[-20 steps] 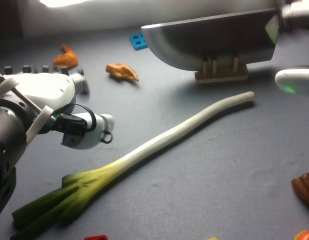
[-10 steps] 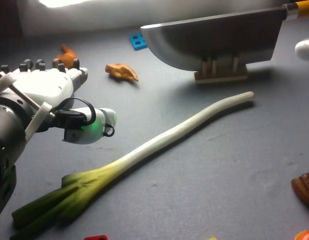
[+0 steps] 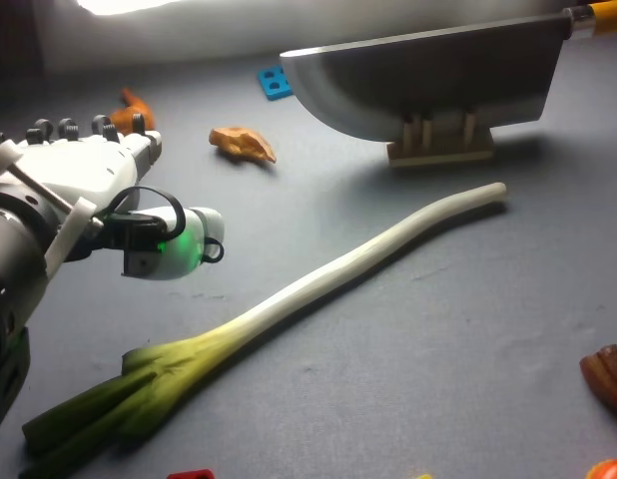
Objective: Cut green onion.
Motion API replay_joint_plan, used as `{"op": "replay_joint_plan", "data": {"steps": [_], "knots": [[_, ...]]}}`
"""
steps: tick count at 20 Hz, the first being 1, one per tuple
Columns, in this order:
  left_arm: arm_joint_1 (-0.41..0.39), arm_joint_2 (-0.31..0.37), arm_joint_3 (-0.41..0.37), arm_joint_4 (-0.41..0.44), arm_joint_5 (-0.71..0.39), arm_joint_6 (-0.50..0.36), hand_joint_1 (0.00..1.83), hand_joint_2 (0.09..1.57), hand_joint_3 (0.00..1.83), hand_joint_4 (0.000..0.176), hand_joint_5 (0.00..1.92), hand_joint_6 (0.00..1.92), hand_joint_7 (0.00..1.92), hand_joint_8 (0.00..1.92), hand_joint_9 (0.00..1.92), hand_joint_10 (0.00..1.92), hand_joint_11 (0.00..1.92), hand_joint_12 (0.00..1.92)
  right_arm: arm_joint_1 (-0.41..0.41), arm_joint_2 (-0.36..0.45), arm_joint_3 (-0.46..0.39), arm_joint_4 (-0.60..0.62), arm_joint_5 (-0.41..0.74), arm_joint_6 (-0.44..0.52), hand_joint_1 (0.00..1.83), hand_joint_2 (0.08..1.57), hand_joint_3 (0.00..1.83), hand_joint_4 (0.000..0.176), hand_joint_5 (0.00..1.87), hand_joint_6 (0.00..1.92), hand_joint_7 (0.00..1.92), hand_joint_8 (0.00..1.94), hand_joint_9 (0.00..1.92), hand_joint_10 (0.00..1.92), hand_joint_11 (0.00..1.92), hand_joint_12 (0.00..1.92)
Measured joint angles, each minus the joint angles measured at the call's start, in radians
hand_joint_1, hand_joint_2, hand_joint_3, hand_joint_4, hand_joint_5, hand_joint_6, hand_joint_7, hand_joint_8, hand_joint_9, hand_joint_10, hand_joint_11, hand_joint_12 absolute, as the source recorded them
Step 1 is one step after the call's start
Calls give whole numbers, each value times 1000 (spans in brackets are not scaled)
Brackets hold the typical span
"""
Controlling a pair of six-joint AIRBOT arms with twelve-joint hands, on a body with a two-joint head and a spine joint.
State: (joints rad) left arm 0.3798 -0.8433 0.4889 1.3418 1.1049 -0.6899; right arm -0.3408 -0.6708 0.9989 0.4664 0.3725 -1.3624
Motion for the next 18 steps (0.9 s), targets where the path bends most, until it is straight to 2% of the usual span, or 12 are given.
{"op": "replay_joint_plan", "data": {"steps": [4, 5, 7, 9, 12, 13, 14, 18], "knots": [[-2, 0, -27, -25, 33, 0, 117, 1352, 0, 48, 24, 5, 28, 0, 28, 1, 0, 175, -13, -65, 103, -6, -33, 3, 1269, 1018, 0, 14, 0, 0, 0, 0, 0, 0, 0, 0], [-10, 0, -42, -41, 56, 0, 161, 1334, 0, 54, 30, 6, 47, 6, 40, 5, 0, 180, -19, -102, 165, -4, -38, 14, 1282, 1041, 0, 15, 0, 0, 0, 0, 0, 0, 0, 0], [-17, 0, -55, -48, 64, -1, 159, 1326, 0, 54, 35, 6, 56, 7, 44, 5, 0, 181, -29, -136, 206, -3, -30, 24, 1305, 1034, 0, 17, 0, 0, 0, 0, 0, 0, 0, 0], [-18, -1, -62, -65, 77, -3, 164, 1325, 0, 47, 48, 4, 68, 3, 45, 2, 0, 180, -53, -174, 248, -27, -29, 54, 1296, 1047, 0, 29, 0, 0, 0, 0, 0, 0, 0, 0], [-18, -1, -62, -89, 106, -23, 152, 1328, 1, 45, 53, 3, 73, 1, 54, 2, 0, 234, -88, -192, 303, -188, -35, 230, 1263, 1065, 0, 30, 0, 0, 0, 0, 0, 0, 0, 0], [-18, -1, -62, -86, 108, -28, 145, 1330, 2, 46, 50, 2, 70, 1, 53, 1, 0, 235, -88, -196, 320, -200, -30, 253, 1265, 1064, 0, 30, 0, 0, 0, 0, 0, 0, 0, 0], [-18, -1, -63, -86, 106, -39, 143, 1330, 2, 46, 49, 2, 70, 1, 53, 1, 0, 236, -97, -206, 359, -264, -14, 335, 1265, 1064, 0, 30, 0, 0, 0, 0, 0, 0, 0, 0], [15, -1, -79, -69, 102, -84, 148, 1328, 0, 49, 43, 3, 84, 3, 64, 3, 0, 287, -152, -269, 475, -384, -3, 500, 1278, 1032, 0, 32, 0, 0, 0, 0, 0, 0, 0, 0]]}}
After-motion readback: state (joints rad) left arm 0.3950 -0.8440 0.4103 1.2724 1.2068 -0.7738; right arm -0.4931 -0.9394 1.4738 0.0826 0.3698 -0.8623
